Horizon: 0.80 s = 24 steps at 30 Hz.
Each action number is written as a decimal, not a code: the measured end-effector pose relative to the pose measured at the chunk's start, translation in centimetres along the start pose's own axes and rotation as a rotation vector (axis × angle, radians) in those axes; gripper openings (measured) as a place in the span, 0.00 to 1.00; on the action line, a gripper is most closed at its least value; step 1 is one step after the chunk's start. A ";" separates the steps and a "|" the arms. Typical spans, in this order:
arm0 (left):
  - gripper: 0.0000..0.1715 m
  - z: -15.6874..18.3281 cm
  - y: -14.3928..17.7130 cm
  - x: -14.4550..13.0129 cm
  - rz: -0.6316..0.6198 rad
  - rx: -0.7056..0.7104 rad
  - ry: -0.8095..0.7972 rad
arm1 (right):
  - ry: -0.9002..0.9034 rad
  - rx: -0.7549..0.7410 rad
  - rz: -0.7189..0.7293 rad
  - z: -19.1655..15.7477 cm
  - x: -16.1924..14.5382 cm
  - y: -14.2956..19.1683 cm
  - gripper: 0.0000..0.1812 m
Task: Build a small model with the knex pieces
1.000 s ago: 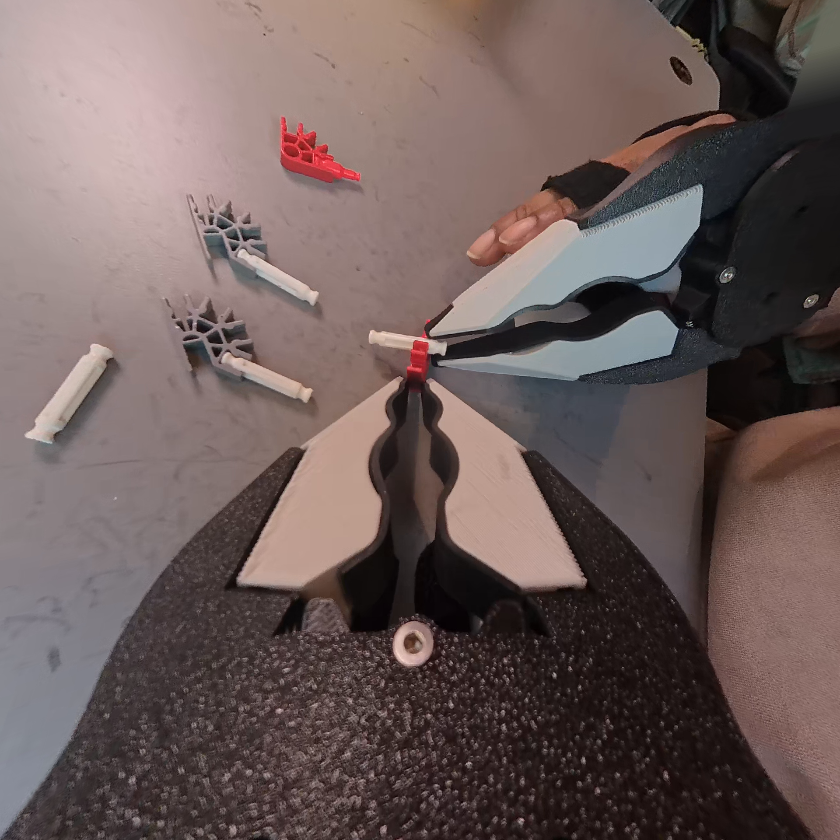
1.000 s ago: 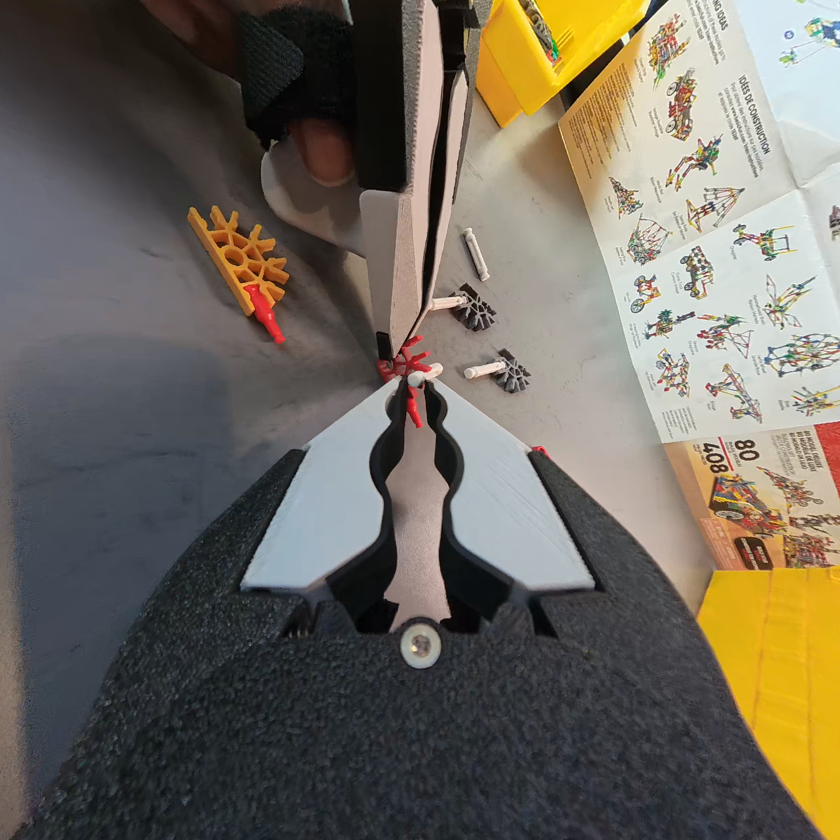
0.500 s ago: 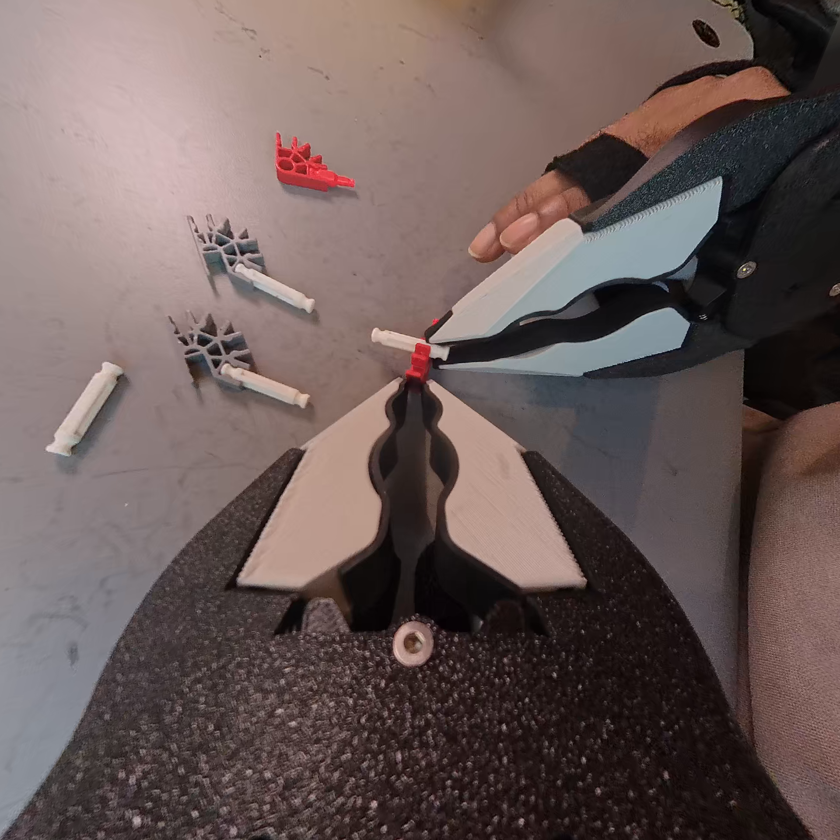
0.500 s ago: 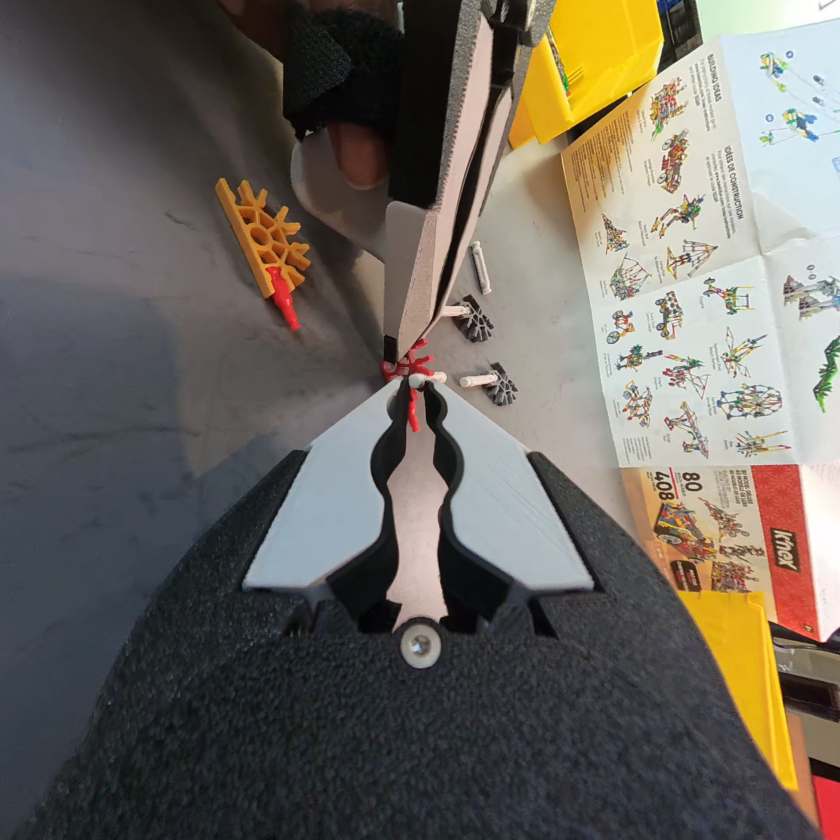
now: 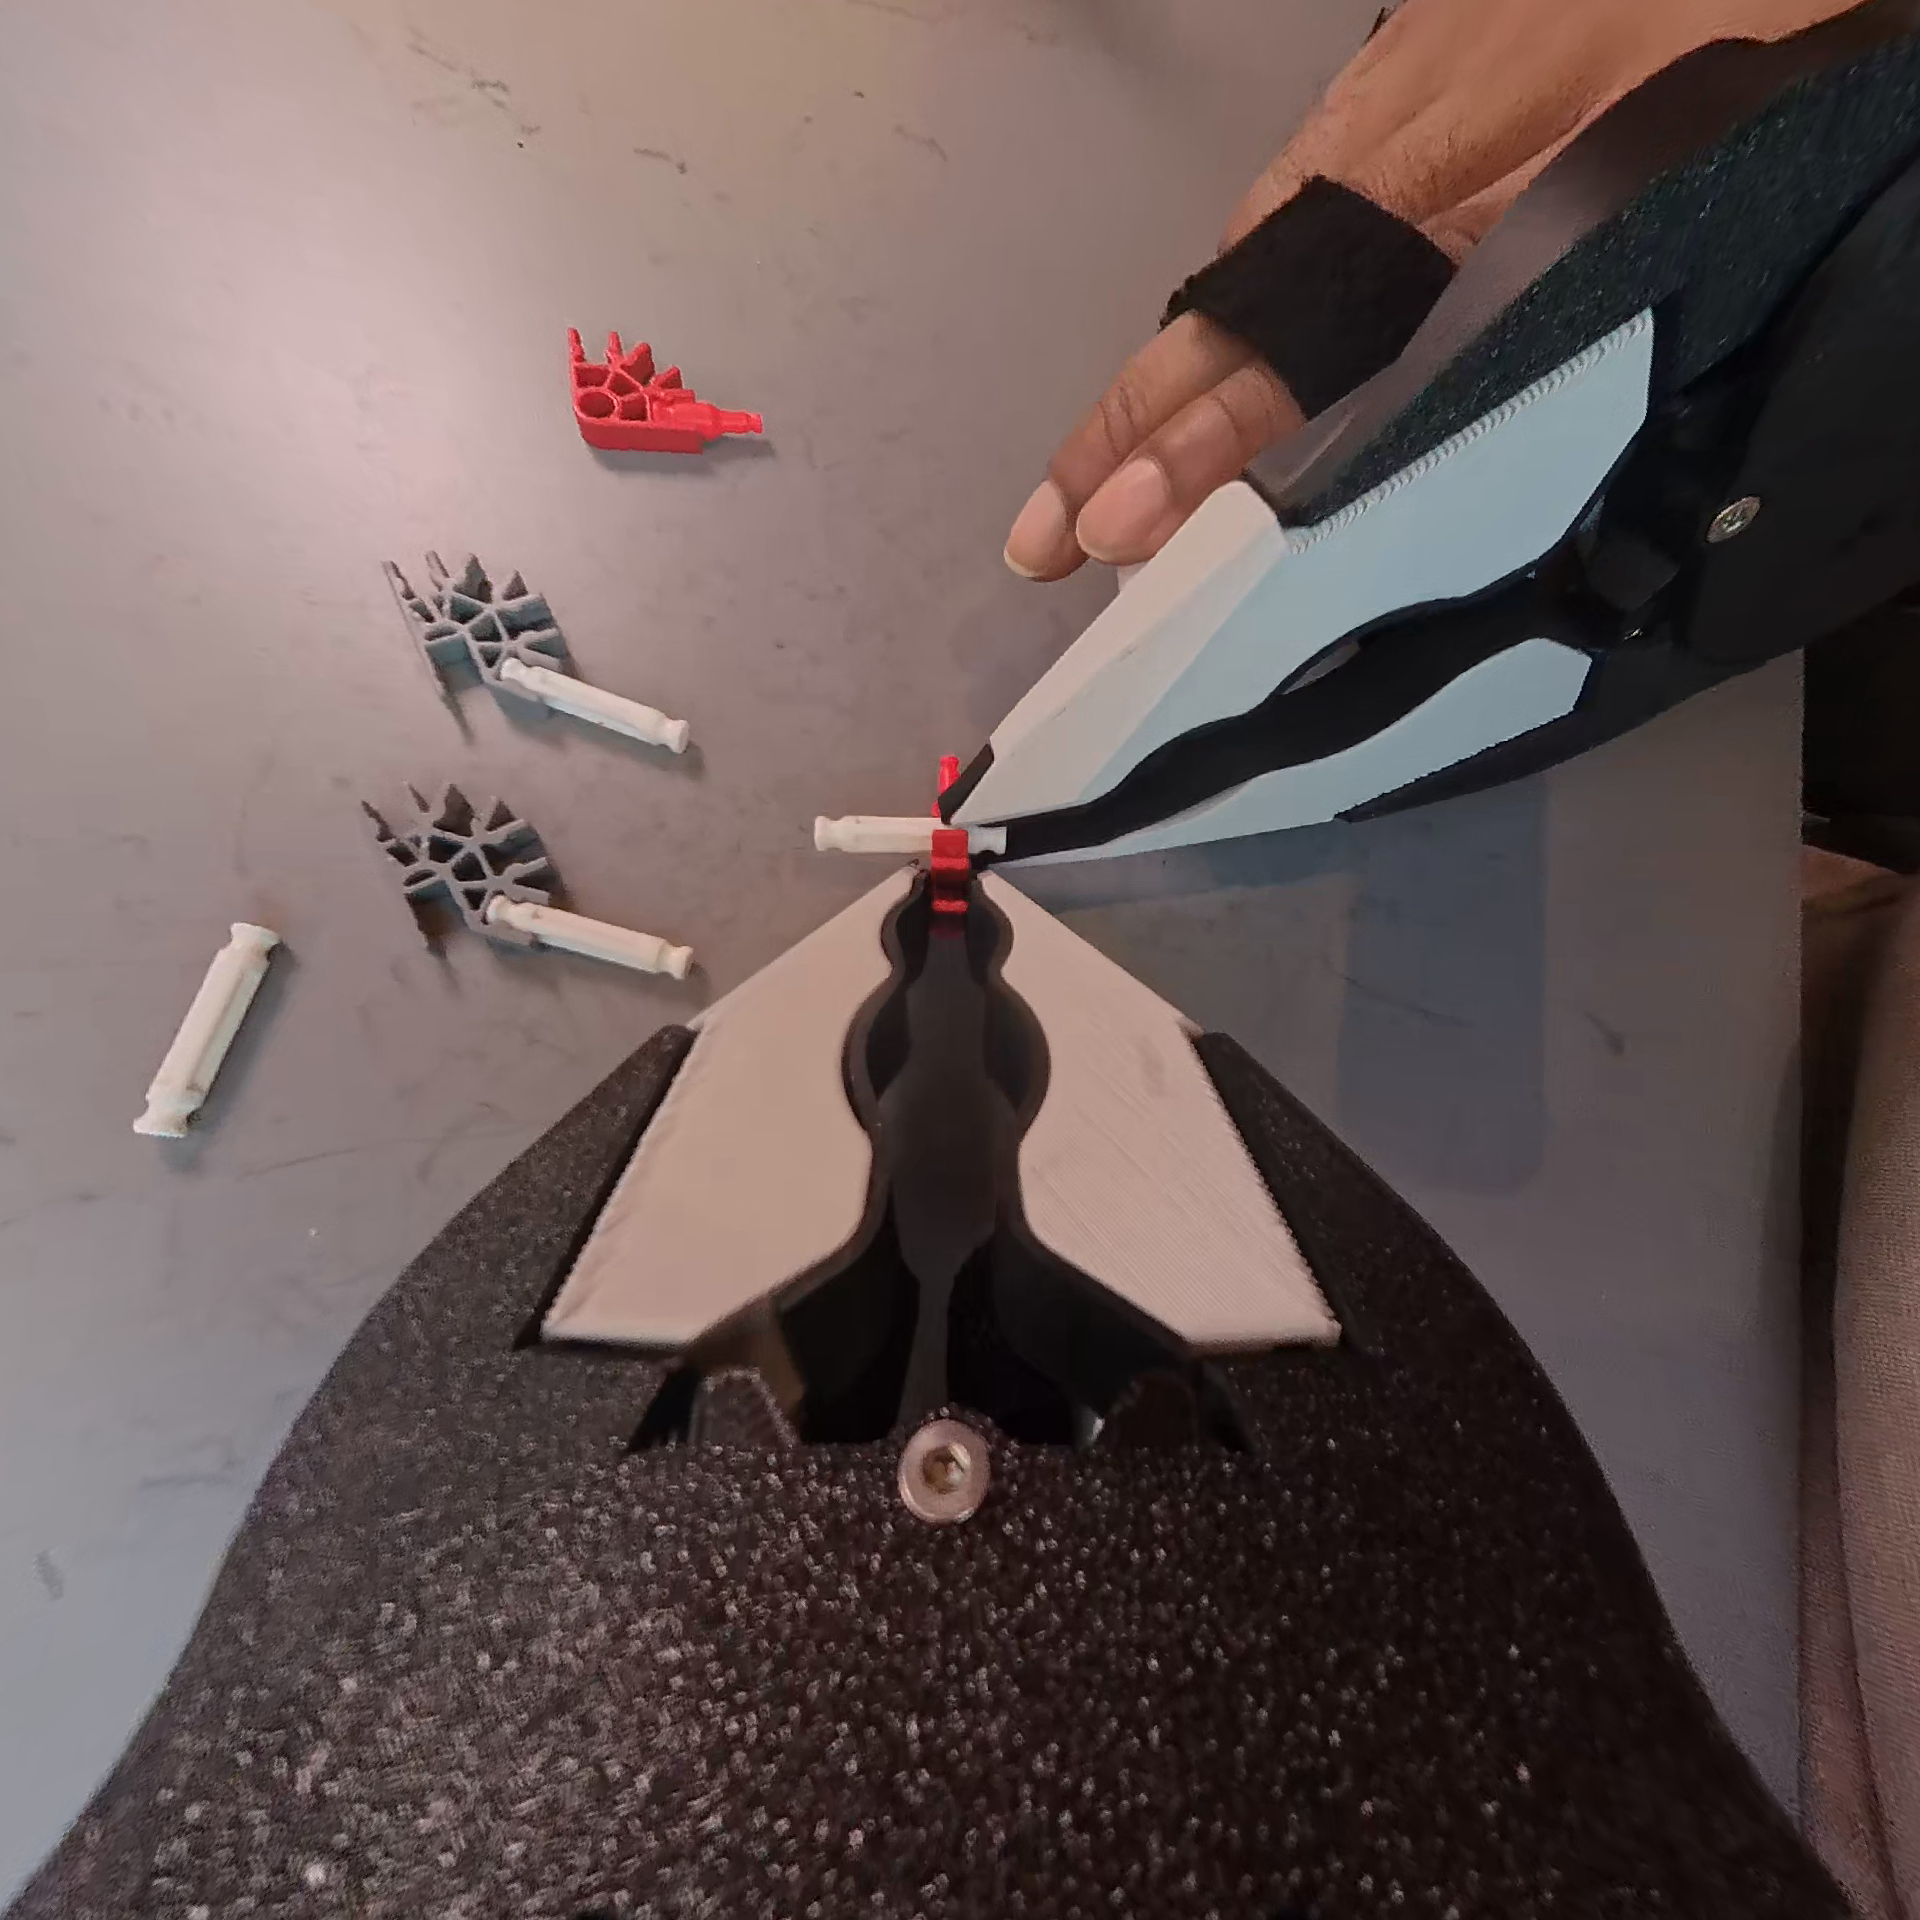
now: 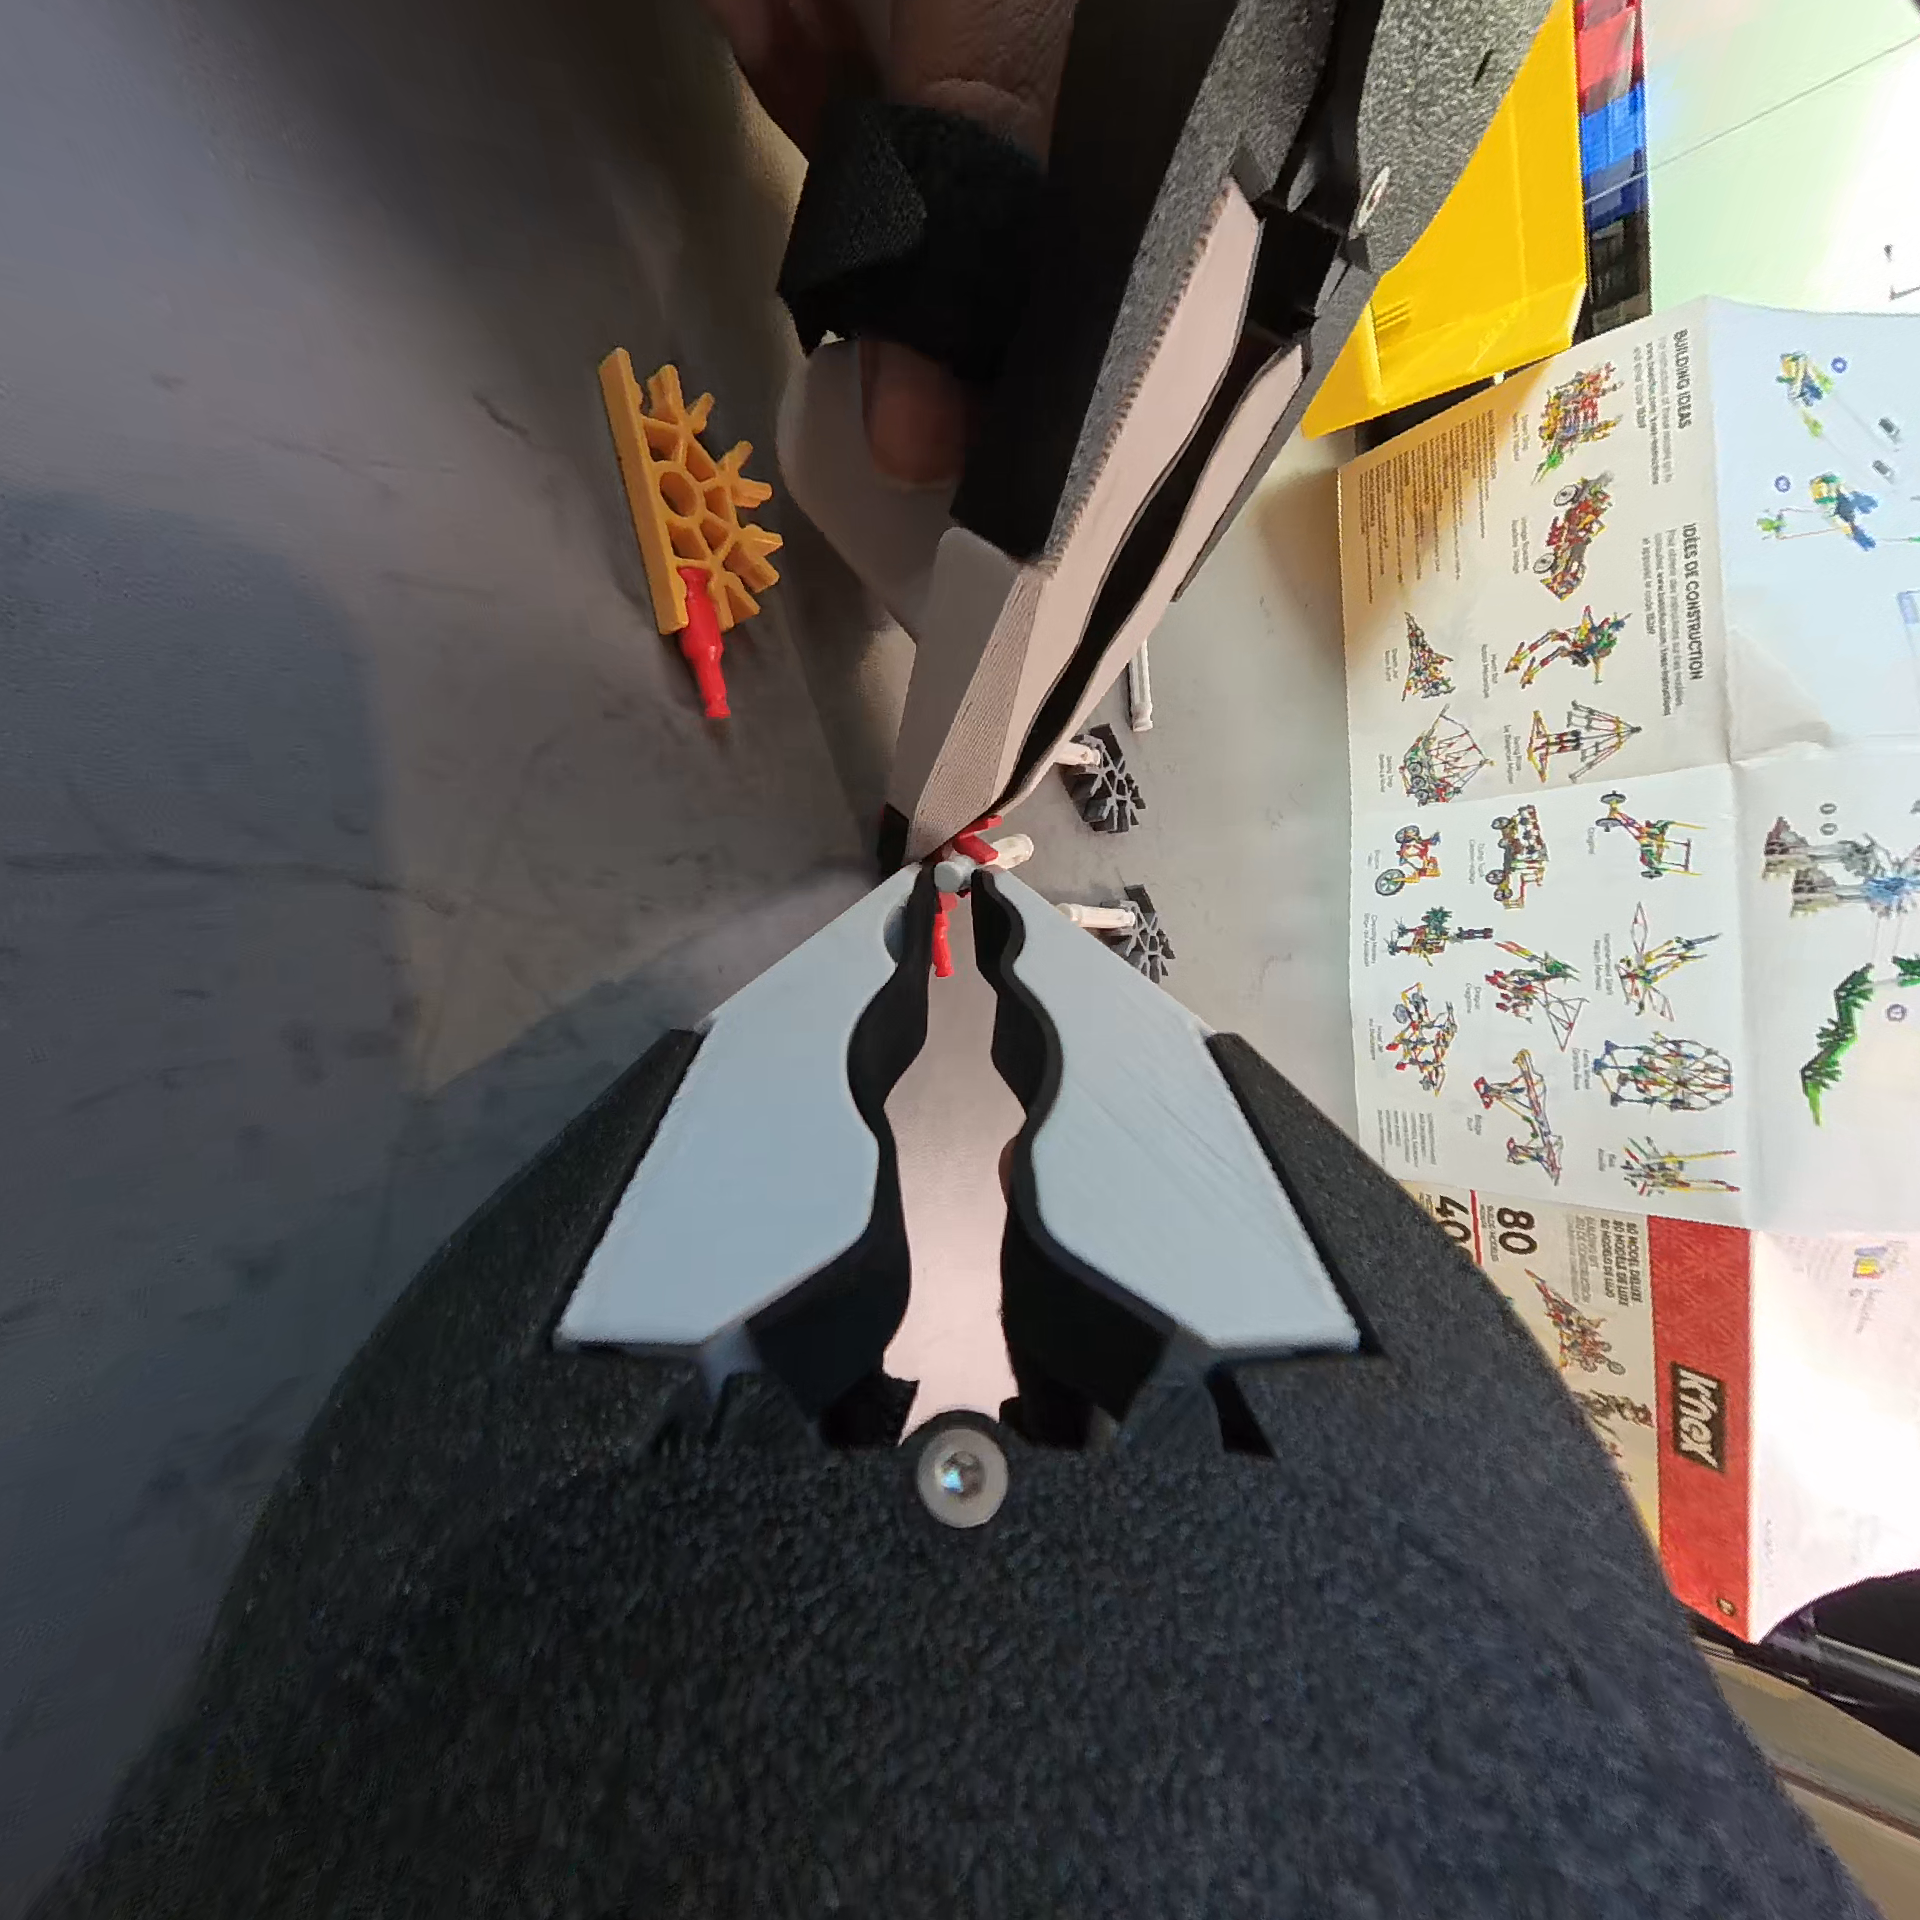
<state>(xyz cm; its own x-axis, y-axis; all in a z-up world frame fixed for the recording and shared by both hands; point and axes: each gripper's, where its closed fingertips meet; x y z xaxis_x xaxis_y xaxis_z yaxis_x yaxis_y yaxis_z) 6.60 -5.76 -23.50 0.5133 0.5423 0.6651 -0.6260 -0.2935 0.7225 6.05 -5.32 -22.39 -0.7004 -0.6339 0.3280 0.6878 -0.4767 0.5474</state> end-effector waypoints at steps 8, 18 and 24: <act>0.02 0.0 0.0 -0.1 -0.002 0.003 -0.034 | 0.101 0.000 -0.008 -0.1 0.2 0.0 0.02; 0.03 0.0 0.1 -0.3 -0.003 -0.036 -0.055 | 0.254 0.038 -0.046 -0.1 0.3 -0.1 0.02; 0.06 -0.4 1.4 -1.1 0.002 -0.007 -0.064 | 0.266 0.040 -0.055 -0.1 1.1 -0.6 0.02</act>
<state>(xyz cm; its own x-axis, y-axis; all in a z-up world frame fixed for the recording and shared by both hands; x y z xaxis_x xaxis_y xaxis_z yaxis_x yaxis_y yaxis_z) 4.91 -6.44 -23.35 0.5488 0.4901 0.6772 -0.6309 -0.2886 0.7202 4.89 -5.83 -22.44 -0.6585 -0.7477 0.0859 0.6381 -0.4941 0.5905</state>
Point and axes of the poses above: each gripper's, where its closed fingertips meet, y back along the fingers, x out of its top, z = x × y across the jaws, and after that the axes turned 5 degrees about -z, right-handed
